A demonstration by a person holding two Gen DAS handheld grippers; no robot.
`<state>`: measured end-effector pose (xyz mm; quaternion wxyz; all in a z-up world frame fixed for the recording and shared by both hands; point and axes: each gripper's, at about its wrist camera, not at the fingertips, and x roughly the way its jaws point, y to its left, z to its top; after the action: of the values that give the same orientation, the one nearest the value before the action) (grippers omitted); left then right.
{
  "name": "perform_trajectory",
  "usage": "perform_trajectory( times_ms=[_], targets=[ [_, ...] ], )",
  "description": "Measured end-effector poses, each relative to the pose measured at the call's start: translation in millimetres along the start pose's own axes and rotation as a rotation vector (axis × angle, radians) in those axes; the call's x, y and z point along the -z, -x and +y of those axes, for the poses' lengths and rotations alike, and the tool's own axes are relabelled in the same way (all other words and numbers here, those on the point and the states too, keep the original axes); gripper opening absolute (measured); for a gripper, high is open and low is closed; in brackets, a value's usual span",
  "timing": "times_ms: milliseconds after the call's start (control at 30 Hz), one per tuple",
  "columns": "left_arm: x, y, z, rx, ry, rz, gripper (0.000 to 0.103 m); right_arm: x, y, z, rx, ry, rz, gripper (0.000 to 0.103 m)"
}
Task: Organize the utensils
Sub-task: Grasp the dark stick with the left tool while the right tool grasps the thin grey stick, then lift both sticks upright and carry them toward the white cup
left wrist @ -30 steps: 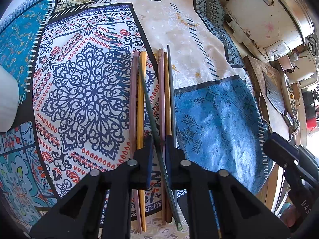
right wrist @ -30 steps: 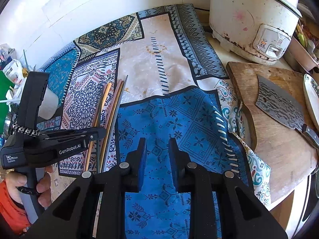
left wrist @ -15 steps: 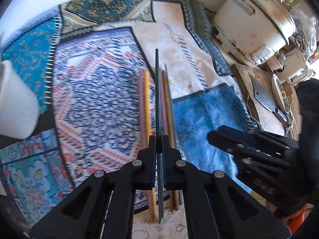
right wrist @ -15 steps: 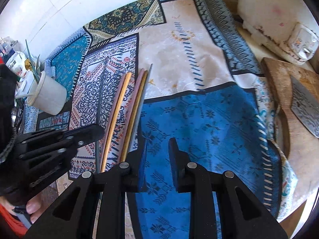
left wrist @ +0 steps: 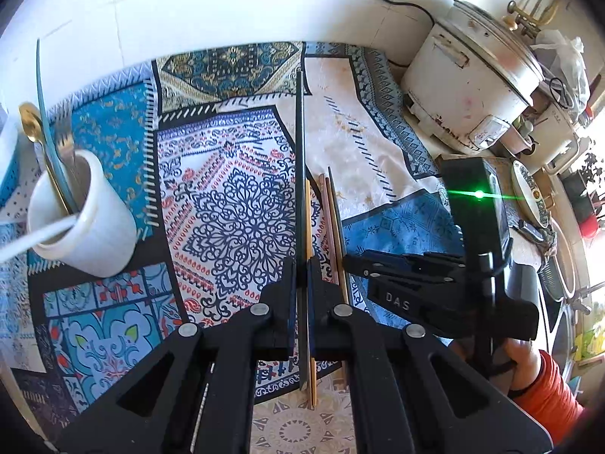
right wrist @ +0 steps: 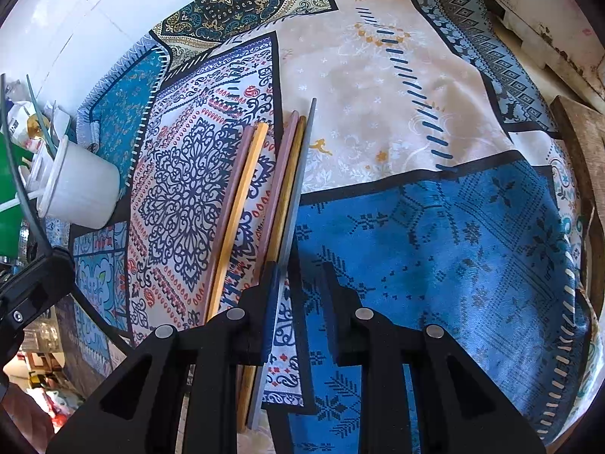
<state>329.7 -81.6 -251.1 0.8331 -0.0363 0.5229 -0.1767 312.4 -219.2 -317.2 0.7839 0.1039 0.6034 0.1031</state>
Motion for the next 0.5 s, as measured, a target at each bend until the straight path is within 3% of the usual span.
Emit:
perform_trajectory(
  times_ms=[400,500],
  targets=[
    [-3.2,8.2,-10.3,-0.026,-0.028,-0.040,0.003,-14.3,-5.6,-1.7,0.048,-0.033,-0.014,0.020],
    [-2.8,13.9,-9.3,-0.029,-0.030,-0.051,0.003,-14.1,-6.2,-2.7,0.059,-0.045,-0.014,0.015]
  ],
)
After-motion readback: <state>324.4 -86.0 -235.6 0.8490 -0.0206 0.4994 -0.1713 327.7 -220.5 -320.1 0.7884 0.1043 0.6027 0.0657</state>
